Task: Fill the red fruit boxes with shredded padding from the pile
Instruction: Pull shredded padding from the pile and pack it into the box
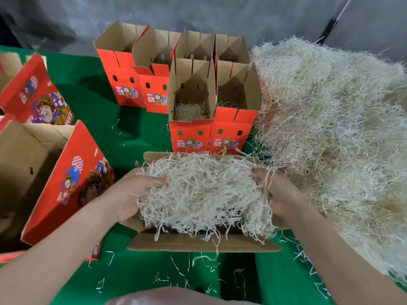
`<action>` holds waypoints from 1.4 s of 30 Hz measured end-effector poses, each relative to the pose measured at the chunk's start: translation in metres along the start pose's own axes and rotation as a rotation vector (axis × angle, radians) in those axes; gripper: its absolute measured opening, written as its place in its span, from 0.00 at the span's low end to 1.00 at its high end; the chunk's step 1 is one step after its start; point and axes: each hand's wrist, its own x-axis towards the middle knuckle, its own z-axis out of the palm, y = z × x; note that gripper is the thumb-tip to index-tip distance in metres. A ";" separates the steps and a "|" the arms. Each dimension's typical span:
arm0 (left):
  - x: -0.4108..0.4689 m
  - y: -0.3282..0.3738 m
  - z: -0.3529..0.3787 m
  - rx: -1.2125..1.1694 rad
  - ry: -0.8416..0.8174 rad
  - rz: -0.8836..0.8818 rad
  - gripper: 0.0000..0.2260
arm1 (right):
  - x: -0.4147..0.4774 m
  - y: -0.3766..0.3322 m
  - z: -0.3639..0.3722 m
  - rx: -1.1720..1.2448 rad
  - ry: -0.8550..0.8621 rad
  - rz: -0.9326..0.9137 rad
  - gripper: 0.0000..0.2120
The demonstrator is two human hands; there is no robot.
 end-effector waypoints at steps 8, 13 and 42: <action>0.000 -0.006 0.035 -0.059 -0.206 -0.104 0.30 | 0.001 0.018 0.035 -0.024 -0.633 -0.020 0.20; 0.009 0.007 0.000 -0.078 -0.020 -0.035 0.44 | 0.009 0.015 -0.004 -0.295 -0.058 -0.170 0.04; 0.015 -0.021 0.045 0.187 -0.486 -0.247 0.17 | 0.014 0.035 0.025 0.134 -0.420 -0.133 0.18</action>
